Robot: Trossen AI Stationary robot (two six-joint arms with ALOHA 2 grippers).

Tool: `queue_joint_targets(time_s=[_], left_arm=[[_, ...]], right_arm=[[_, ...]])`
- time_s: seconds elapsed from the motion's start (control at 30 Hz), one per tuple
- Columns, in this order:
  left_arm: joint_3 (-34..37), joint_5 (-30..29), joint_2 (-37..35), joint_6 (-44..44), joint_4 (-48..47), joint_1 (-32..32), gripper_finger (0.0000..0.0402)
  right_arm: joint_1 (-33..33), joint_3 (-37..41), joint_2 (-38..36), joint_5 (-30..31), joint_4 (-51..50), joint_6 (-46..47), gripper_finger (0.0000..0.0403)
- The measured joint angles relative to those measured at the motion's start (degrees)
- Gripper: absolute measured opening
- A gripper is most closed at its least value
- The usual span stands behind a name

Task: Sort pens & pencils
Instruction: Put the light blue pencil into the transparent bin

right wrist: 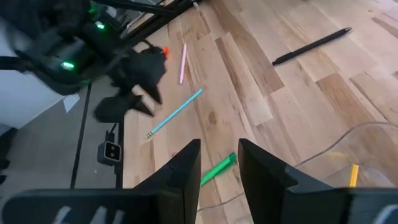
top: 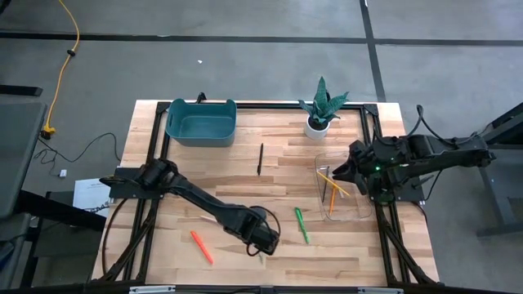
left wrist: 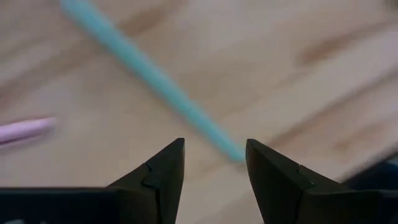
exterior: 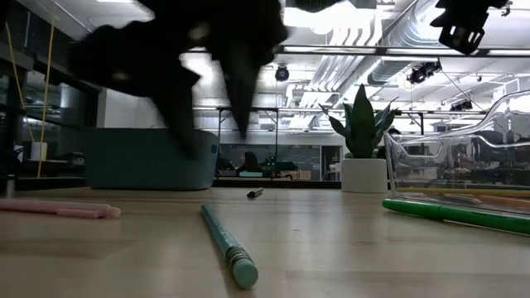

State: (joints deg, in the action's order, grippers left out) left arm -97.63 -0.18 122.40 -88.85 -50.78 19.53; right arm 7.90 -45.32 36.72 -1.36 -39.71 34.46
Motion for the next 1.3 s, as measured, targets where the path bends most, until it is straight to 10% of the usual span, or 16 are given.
queue_joint_targets(time_s=[1.3], left_arm=[[-0.2,-3.1,3.6,-13.1,-1.8,-0.1,0.0158]], right_arm=[[-0.1,0.0,0.4,-7.0,4.4,-11.2,0.0099]])
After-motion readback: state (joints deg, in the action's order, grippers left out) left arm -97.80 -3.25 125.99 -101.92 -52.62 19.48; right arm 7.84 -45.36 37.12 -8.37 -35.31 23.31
